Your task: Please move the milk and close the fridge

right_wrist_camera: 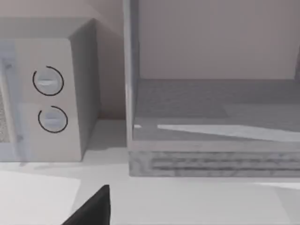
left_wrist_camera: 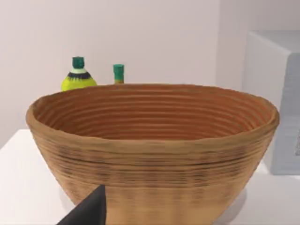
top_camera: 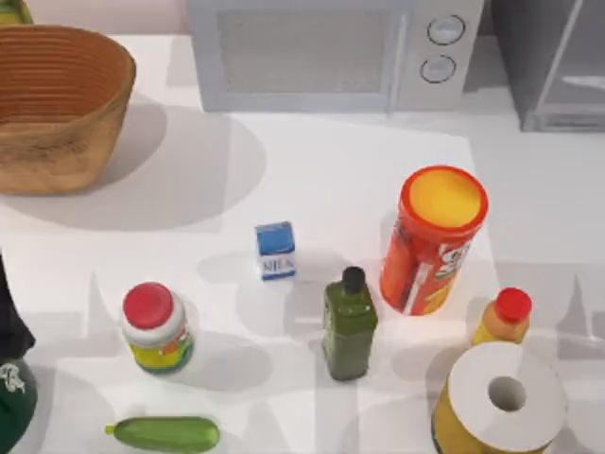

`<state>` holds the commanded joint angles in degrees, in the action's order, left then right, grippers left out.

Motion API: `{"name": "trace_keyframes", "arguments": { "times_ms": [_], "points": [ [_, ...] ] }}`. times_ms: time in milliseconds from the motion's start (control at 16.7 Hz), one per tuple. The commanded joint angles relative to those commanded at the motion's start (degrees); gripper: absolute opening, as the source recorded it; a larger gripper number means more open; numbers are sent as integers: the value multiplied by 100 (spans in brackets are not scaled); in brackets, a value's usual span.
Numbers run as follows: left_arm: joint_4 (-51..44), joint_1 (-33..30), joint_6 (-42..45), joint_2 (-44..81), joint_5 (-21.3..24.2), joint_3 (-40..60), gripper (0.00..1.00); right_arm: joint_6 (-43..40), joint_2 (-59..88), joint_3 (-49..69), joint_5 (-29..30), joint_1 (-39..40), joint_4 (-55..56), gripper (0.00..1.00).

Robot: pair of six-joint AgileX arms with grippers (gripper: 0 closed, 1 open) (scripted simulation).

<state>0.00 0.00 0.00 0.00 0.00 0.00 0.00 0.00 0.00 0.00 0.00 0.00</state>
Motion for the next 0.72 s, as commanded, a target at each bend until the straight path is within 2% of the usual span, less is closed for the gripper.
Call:
{"name": "trace_keyframes", "arguments": {
  "times_ms": [240,720],
  "points": [
    [0,0,0,0,0,0,100,7,169,-3,188,154,172,100],
    [0,0,0,0,0,0,100,33,1772,8,2070,2088,1596,100]
  ]
}}
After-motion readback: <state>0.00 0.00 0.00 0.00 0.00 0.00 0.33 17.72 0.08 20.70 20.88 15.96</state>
